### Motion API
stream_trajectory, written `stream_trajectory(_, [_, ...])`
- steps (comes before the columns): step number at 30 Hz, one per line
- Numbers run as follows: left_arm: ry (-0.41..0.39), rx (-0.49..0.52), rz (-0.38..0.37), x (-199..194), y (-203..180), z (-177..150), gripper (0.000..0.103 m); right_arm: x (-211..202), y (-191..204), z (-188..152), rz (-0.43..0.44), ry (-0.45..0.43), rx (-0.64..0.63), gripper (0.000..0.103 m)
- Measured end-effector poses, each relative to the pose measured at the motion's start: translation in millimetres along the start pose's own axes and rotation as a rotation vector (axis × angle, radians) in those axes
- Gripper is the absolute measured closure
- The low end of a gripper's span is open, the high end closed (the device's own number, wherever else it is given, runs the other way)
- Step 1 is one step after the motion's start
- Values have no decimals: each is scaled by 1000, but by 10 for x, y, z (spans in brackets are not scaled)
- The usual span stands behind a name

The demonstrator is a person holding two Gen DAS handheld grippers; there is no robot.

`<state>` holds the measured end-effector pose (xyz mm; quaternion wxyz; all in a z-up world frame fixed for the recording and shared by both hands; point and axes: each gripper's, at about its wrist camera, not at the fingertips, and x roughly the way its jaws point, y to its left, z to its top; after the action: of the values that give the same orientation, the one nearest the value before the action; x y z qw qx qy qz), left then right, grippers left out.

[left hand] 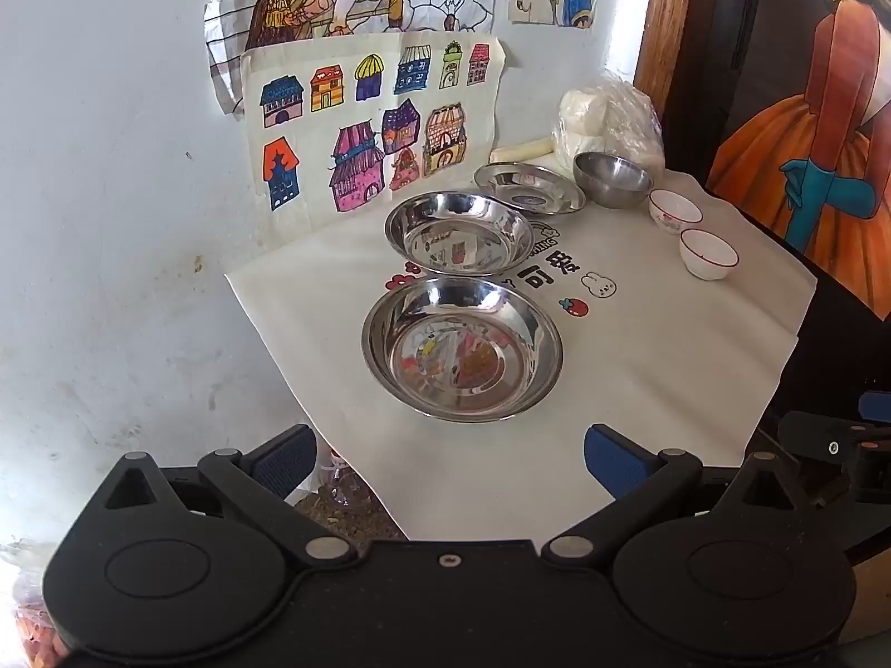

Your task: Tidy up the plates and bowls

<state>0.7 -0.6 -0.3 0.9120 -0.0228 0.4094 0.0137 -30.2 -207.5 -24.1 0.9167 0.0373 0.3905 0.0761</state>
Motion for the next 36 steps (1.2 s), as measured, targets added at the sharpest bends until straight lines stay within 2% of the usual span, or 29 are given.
stream_trajectory(36, [-5, -3, -20, 38, -81, 76, 1, 18, -25, 55, -6, -7, 13, 0])
